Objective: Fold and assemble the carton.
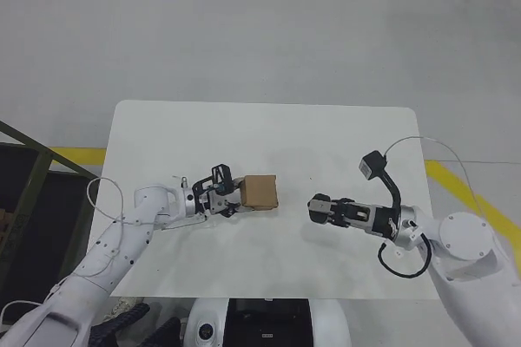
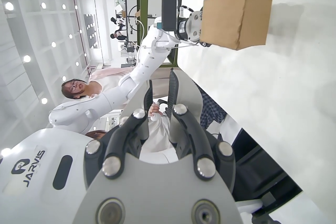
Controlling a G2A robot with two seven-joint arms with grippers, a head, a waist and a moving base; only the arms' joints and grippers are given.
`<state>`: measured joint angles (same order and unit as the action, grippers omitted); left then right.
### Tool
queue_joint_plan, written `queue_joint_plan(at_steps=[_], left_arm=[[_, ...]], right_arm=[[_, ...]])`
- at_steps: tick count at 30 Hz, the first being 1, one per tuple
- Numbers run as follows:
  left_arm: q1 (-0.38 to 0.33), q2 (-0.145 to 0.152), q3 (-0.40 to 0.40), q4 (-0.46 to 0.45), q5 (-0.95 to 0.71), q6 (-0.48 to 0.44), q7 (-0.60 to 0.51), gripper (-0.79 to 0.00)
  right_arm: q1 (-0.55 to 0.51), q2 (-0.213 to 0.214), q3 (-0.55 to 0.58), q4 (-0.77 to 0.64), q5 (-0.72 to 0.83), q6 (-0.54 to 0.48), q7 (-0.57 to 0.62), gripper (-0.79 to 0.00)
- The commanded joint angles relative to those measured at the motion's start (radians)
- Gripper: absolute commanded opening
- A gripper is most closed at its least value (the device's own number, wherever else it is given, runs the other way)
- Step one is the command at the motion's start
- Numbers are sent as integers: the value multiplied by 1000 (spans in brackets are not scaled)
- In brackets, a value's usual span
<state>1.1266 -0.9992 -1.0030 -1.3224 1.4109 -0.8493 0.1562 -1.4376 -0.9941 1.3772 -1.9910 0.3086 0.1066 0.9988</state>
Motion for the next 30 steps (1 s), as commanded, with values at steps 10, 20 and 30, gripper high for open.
queue_joint_plan(at_steps=[10,20,30], left_arm=[[-29,-16,10,76,-96,-17,-6,0],[92,31,-186,-98,-261,-105,78,0],[133,56,-388,-171,-514,121,-160,0]], right_arm=[[63,-13,-97,103,46,-89,6,-579],[212,-36,-188,319,13,-239,-21,-523],[322,-42,-169,464,-289,-410,-251,-465]])
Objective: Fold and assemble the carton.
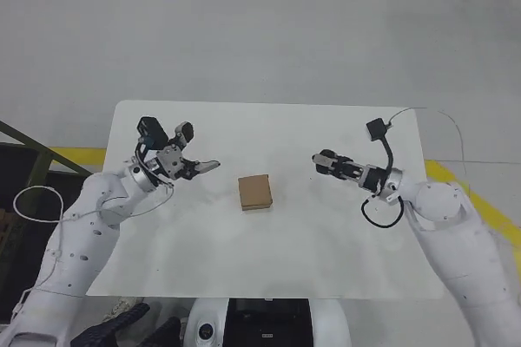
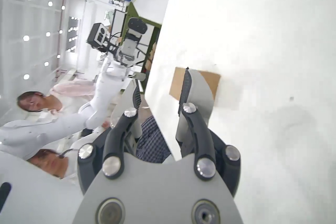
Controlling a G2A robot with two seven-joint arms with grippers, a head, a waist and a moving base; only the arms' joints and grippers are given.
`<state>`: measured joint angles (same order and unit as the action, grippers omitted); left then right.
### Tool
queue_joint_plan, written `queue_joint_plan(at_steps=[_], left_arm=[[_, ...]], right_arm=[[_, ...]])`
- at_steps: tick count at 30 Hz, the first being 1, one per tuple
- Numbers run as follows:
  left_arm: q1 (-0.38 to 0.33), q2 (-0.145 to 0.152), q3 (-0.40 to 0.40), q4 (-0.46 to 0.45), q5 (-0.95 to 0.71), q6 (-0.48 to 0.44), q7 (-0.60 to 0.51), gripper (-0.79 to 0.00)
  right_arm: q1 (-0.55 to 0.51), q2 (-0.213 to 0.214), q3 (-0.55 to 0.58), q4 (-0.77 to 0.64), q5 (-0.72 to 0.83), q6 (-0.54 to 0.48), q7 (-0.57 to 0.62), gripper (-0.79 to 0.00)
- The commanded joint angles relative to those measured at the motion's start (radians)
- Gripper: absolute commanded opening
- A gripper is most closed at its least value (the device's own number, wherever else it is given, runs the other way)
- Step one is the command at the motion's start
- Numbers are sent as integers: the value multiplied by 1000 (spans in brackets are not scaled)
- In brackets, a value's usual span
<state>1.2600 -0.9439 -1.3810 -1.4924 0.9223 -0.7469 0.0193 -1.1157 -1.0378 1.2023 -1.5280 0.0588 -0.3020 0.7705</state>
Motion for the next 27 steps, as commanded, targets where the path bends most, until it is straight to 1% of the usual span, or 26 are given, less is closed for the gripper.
queue_joint_plan(at_steps=[1,2,3,4,5,12,14,20,27], left_arm=[[-1,2,-22,-3,-51,39,-49,0],[-2,3,-35,-5,-69,60,-76,0],[-4,4,-51,-8,-96,82,-101,0],[-4,5,-58,-8,-108,91,-113,0],[-3,6,-71,-10,-126,110,-140,0],[4,12,-126,-26,-191,154,-231,0],[10,15,-146,-33,-199,163,-257,0],[27,20,-186,-43,-209,176,-288,0],[37,21,-195,-49,-223,180,-295,-1]], right_arm=[[-2,3,16,-1,-81,-3,-54,-437],[-9,4,27,-4,-115,-2,-90,-326],[-23,7,41,-13,-160,-2,-132,-256],[-30,8,48,-19,-188,4,-150,-83],[-46,11,62,-35,-238,13,-187,0],[-132,24,134,-126,-435,63,-315,0],[-159,29,162,-163,-512,88,-344,0],[-204,35,205,-227,-644,139,-387,0],[-216,34,209,-240,-655,149,-389,0]])
